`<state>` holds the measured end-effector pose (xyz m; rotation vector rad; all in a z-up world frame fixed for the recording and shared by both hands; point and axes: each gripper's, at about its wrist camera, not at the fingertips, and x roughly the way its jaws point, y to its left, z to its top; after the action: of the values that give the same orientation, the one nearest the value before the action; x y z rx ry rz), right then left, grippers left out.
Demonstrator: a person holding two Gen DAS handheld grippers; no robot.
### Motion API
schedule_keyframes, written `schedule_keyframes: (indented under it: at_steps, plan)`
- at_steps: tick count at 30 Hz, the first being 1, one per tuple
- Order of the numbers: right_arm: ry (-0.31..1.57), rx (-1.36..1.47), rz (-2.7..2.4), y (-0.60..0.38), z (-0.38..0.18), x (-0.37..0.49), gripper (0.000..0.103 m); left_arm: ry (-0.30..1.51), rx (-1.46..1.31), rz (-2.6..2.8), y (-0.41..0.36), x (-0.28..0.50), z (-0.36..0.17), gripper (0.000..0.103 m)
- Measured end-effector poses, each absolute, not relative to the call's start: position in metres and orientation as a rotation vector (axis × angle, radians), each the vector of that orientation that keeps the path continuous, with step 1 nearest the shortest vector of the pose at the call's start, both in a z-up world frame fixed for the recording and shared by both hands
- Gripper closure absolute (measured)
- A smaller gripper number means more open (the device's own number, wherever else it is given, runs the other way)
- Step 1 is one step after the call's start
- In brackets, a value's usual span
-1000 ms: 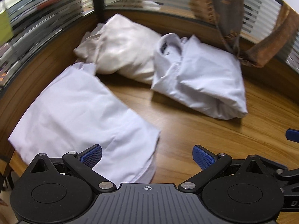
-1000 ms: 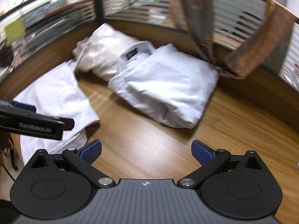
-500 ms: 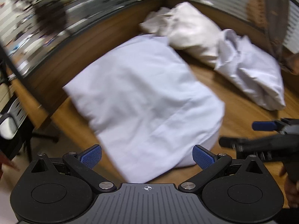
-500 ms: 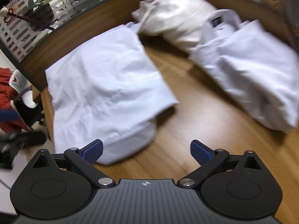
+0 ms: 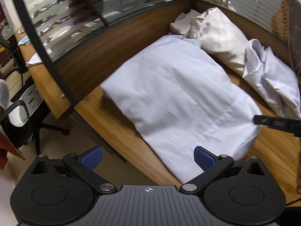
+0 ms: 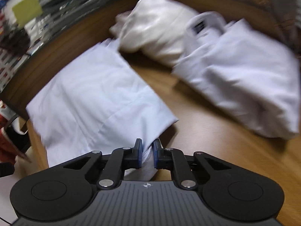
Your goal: Fold clothes
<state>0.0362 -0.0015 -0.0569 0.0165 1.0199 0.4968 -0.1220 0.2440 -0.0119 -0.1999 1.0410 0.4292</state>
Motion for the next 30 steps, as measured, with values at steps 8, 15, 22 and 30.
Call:
schedule_keyframes:
  at_steps: [8, 15, 22, 30]
  plan:
    - [1.012, -0.03, 0.365, -0.095, -0.043, 0.009, 0.095, 1.02, -0.168, 0.311, 0.219, -0.105, -0.016, 0.0]
    - [1.061, -0.075, 0.179, -0.2, -0.049, -0.033, 0.103, 1.024, -0.149, 0.193, 0.196, -0.093, -0.019, 0.0]
    - [1.119, -0.013, -0.103, -0.318, -0.061, -0.088, 0.103, 1.025, -0.138, 0.092, 0.169, -0.065, -0.019, 0.0]
    - [1.12, 0.195, -0.215, -0.387, -0.066, -0.139, 0.065, 0.972, -0.1, -0.031, 0.136, -0.014, -0.01, 0.0]
